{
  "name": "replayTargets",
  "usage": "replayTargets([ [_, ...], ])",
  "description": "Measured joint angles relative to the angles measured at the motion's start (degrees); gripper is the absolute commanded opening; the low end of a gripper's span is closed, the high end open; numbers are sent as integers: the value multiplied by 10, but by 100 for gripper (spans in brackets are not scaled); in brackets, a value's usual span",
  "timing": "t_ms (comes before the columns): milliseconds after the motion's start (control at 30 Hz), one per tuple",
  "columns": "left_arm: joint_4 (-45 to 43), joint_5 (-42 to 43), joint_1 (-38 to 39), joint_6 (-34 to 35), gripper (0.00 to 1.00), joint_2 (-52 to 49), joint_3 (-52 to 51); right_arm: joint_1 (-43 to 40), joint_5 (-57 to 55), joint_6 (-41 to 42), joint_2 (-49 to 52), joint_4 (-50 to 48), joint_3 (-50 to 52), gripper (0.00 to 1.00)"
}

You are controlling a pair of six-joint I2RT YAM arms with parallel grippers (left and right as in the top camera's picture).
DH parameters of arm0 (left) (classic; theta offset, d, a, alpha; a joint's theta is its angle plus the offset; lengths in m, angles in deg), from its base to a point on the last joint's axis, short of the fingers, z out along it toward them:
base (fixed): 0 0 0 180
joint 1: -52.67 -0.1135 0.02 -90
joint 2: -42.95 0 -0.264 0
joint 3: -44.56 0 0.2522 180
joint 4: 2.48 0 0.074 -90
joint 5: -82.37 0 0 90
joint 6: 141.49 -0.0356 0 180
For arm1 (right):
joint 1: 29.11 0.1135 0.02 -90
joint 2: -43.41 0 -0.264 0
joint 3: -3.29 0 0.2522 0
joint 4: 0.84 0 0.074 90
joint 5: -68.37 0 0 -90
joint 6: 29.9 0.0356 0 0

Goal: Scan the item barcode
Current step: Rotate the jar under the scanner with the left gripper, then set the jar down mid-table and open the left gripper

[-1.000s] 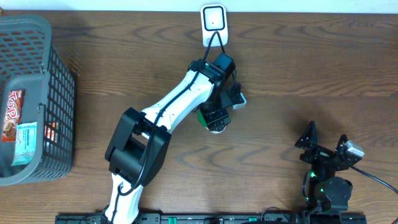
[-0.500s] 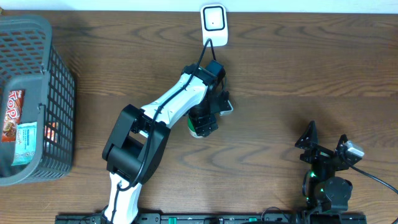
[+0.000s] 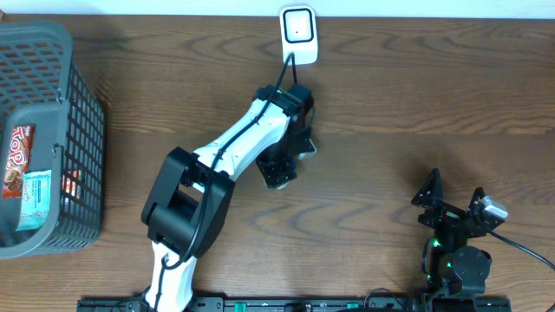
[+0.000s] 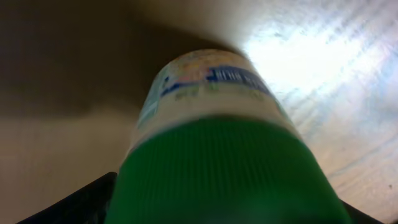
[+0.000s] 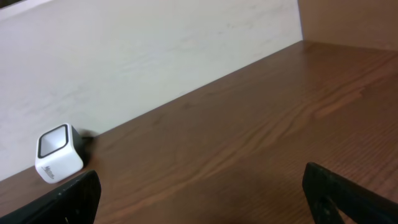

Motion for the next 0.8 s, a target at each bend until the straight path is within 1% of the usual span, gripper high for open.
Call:
replayTargets([
  [333, 0, -80, 0, 153, 85, 78, 10, 0, 0, 0, 0, 0, 0, 99],
  [600, 7, -96, 0, 239, 85, 97, 10, 0, 0, 0, 0, 0, 0, 99],
  [700, 13, -98, 0, 265, 85, 130, 10, 0, 0, 0, 0, 0, 0, 99],
  [800, 15, -117, -2, 300, 86, 189, 16, 0, 0, 0, 0, 0, 0, 99],
])
